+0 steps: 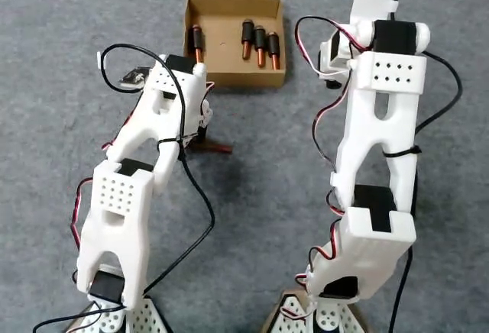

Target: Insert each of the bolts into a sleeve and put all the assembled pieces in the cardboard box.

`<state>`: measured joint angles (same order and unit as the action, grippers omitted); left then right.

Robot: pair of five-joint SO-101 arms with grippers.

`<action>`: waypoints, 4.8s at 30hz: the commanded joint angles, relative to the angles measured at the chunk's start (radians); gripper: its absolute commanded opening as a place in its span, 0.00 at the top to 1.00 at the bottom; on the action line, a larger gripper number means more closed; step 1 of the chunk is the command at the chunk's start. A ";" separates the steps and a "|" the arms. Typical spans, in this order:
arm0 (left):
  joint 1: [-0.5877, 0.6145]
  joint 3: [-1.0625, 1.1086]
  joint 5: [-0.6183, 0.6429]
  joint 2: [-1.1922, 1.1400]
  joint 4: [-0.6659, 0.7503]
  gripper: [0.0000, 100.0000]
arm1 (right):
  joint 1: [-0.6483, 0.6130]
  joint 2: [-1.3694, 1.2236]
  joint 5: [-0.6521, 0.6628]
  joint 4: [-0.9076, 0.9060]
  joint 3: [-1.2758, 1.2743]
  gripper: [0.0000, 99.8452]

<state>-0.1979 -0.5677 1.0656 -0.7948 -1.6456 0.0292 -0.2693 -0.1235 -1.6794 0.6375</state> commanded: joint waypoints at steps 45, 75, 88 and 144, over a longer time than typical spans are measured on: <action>0.161 0.203 -1.283 1.138 0.104 0.98 | -0.326 0.645 0.238 0.143 -0.595 1.00; -0.040 1.172 -1.289 1.774 1.048 0.98 | -0.740 1.124 -0.055 2.067 -2.034 1.00; -0.048 1.155 -1.289 1.774 1.074 0.98 | -0.811 1.119 0.034 2.426 -2.241 1.00; -0.081 1.065 -1.109 1.819 0.792 0.98 | -0.745 1.118 -0.048 2.536 -2.288 1.00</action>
<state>-0.3099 0.5109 -0.0499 1.0265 -0.9106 -0.7304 0.8263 -0.1619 0.8539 -1.6625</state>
